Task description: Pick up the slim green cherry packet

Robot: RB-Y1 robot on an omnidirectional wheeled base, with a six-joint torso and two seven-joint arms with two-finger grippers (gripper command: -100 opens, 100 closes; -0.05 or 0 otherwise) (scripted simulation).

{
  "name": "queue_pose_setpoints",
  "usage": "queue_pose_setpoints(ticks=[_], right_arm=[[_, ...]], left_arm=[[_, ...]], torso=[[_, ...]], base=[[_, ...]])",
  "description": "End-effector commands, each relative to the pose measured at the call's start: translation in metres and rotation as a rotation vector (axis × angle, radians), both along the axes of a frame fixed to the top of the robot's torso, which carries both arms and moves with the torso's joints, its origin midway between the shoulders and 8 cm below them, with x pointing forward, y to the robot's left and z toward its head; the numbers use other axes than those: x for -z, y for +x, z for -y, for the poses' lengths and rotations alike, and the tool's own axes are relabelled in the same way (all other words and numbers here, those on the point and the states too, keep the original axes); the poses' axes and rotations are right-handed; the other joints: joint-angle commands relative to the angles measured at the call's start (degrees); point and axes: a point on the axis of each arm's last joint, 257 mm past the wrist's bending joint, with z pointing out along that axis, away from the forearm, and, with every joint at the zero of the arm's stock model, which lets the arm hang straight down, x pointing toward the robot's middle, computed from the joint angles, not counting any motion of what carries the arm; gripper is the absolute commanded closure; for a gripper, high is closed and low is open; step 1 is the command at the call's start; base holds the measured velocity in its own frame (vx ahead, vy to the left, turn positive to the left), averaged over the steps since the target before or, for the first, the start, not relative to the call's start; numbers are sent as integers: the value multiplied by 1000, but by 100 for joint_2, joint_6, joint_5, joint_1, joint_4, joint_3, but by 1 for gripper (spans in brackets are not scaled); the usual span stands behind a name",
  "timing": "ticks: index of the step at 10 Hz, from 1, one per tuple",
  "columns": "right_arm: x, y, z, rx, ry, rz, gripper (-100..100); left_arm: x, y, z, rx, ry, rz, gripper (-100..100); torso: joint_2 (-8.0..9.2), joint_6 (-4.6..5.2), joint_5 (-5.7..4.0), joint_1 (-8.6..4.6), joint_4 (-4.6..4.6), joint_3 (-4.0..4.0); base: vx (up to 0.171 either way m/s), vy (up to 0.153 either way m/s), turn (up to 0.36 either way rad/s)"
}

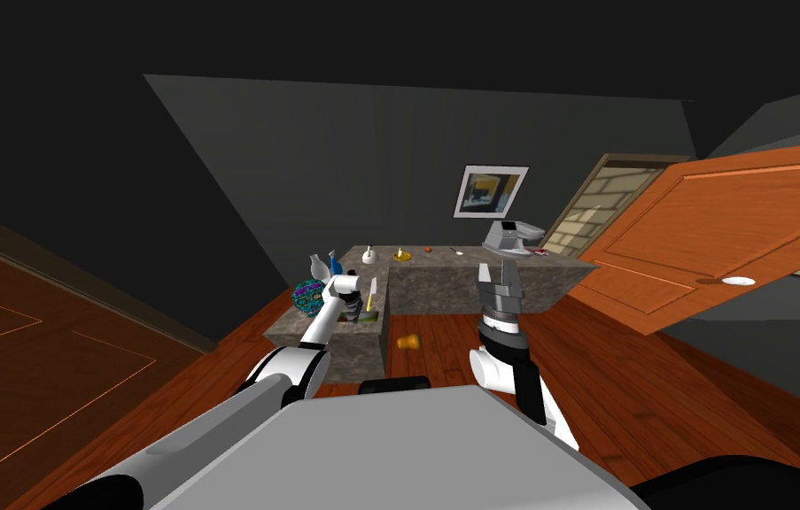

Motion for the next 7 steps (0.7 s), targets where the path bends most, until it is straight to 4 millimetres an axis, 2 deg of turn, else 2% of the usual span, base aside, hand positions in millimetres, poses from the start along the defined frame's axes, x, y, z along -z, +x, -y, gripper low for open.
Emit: queue_pose_setpoints(ticks=[1,2,3,4,6,7], right_arm=[[0,0,0,0,0,0,0],[0,0,0,0,0,0,0],[0,0,0,0,0,0,0],[0,0,0,0,0,0,0],[0,0,0,0,0,0,0],[0,0,0,0,0,0,0]], left_arm=[[0,0,0,0,0,0,100],[0,0,0,0,0,-1,100],[0,0,0,0,0,-1,0],[-10,1,1,1,0,0,100],[-12,3,2,2,0,2,100],[-14,2,1,1,0,1,0]], torso=[[0,0,0,0,0,0],[-1,0,0,0,0,-1],[-2,0,0,0,1,0],[-2,0,0,0,1,0],[-1,0,-2,-2,4,2],[-1,0,0,-1,1,0]], base=[[0,0,0],[0,0,0],[0,0,0],[-2,0,12],[-1,0,5],[0,0,0]])
